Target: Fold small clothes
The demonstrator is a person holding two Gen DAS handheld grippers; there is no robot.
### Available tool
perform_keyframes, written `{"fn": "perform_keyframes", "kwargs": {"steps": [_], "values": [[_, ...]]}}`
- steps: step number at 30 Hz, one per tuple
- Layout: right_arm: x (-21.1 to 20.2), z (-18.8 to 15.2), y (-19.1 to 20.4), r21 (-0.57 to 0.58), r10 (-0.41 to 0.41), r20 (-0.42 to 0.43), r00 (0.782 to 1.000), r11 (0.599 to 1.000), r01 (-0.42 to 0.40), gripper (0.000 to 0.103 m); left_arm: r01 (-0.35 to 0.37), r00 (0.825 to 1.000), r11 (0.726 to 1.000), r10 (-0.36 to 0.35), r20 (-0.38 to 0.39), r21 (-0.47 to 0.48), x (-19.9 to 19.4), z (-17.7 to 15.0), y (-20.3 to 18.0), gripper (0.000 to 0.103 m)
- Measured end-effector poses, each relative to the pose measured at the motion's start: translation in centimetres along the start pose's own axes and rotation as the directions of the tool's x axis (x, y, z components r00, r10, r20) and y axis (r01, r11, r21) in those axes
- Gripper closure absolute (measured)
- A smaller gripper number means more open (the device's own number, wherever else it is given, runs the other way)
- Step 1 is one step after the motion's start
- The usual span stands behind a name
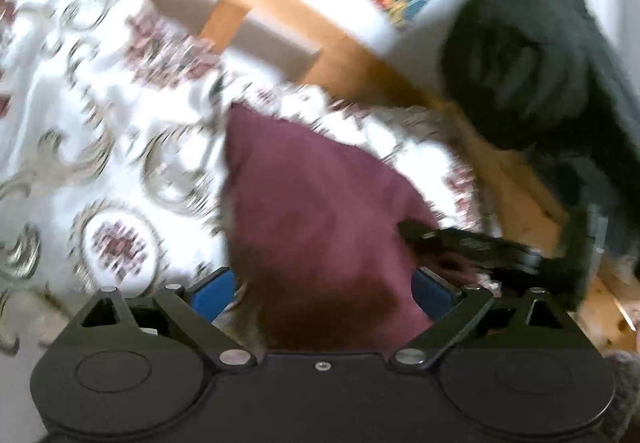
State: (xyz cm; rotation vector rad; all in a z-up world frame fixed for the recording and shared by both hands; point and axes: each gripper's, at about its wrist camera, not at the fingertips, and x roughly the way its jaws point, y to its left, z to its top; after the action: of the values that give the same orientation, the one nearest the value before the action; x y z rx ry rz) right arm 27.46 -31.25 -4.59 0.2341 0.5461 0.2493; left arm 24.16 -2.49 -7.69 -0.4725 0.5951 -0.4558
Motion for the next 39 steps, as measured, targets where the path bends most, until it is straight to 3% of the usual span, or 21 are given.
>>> {"fn": "perform_keyframes", "kwargs": {"steps": [4, 8, 11, 17, 23, 25, 27, 29, 34, 39], "values": [[-0.4, -0.4, -1.1, 0.04, -0.029, -0.003, 1.0, 0.999, 0.029, 0.06, -0.031, 0.994, 0.998, 0.026, -0.105, -0.048, 1.4, -0.7, 1.3, 0.001], [-2.4, -0.8, -1.8, 0.086, -0.048, 0.025, 0.999, 0.995, 0.046, 0.042, -0.02, 0.993, 0.998, 0.013, -0.113, -0.066, 1.6, -1.4, 1.8, 0.001], [-4.3, -1.7, -2.3, 0.128, -0.01, 0.071, 0.997, 0.992, 0.001, 0.02, -0.025, 0.993, 0.998, 0.019, -0.114, -0.055, 1.6, -1.6, 1.7, 0.001], [-7.4, -3.6, -2.3, 0.23, 0.082, 0.095, 0.992, 0.968, -0.102, 0.001, -0.025, 0.993, 0.999, 0.02, -0.115, -0.044, 2.1, -1.5, 1.5, 0.0], [-7.7, -4.8, 0.6, 0.069, 0.081, 0.026, 0.996, 0.994, -0.083, 0.0, -0.024, 0.993, 0.999, 0.019, -0.113, -0.043, 2.0, -1.6, 1.5, 0.001], [-7.3, -5.2, 1.4, 0.01, 0.014, -0.008, 1.0, 1.0, -0.014, 0.0, -0.024, 0.993, 0.999, 0.019, -0.112, -0.043, 2.0, -1.6, 1.5, 0.001], [-7.0, -5.9, 1.7, -0.025, -0.107, -0.02, 0.994, 0.994, 0.106, 0.0, -0.025, 0.993, 0.999, 0.02, -0.113, -0.042, 2.0, -1.6, 1.5, 0.001], [-6.8, -6.5, 1.1, -0.006, -0.168, -0.027, 0.985, 0.986, 0.168, 0.0, -0.024, 0.993, 0.999, 0.019, -0.117, -0.036, 2.1, -1.6, 1.5, 0.001], [-6.6, -8.7, -1.2, 0.109, -0.15, -0.046, 0.988, 0.982, 0.154, 0.001, -0.014, 0.991, 1.0, 0.013, -0.136, -0.002, 2.3, -1.9, 1.0, 0.001], [-6.7, -10.3, -1.7, 0.088, -0.126, 0.015, 0.992, 0.988, 0.125, 0.0, -0.003, 0.992, 1.0, 0.005, -0.13, 0.019, 2.5, -2.3, 0.9, 0.001]]}}
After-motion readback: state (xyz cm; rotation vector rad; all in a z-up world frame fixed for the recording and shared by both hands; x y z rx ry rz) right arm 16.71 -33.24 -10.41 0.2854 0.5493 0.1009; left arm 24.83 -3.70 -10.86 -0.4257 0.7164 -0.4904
